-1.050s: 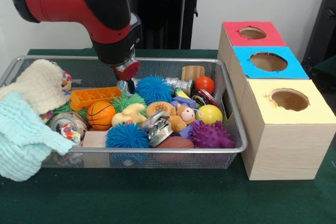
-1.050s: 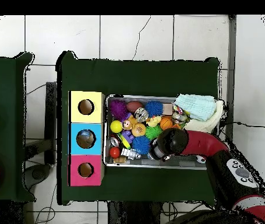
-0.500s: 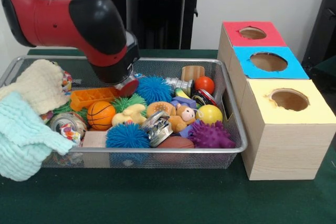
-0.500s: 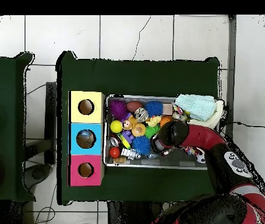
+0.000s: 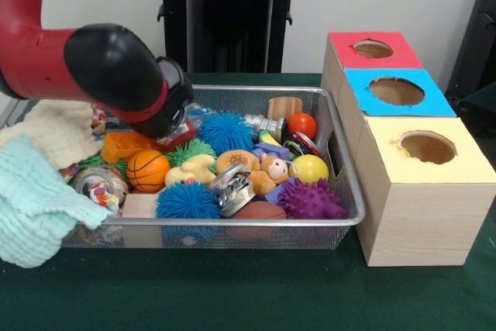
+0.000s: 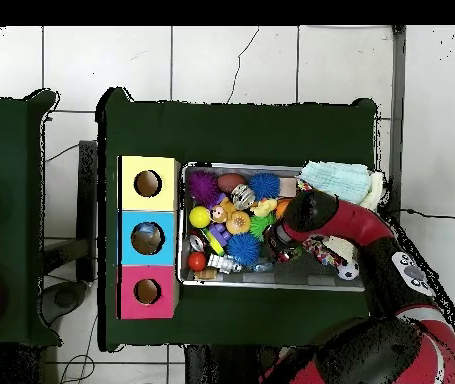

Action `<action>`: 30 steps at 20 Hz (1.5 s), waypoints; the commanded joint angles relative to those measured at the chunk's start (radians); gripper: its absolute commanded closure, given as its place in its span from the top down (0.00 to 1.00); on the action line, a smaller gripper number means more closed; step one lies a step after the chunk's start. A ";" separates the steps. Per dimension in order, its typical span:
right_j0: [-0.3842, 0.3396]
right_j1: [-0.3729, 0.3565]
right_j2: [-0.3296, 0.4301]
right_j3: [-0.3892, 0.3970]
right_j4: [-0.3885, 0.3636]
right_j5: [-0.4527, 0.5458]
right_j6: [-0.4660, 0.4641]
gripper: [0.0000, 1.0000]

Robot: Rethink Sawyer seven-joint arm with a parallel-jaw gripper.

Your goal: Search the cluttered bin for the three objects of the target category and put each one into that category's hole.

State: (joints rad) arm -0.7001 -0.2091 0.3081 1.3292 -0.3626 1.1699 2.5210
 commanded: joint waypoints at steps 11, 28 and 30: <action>-0.003 0.289 0.055 -0.430 -0.043 0.433 -0.298 1.00; -0.023 0.381 0.123 -0.551 -0.015 0.809 -0.306 1.00; -0.025 0.378 0.128 -0.553 -0.022 0.804 -0.324 1.00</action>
State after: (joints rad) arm -0.6989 0.0691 0.3669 0.8513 -0.3528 1.9883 2.5036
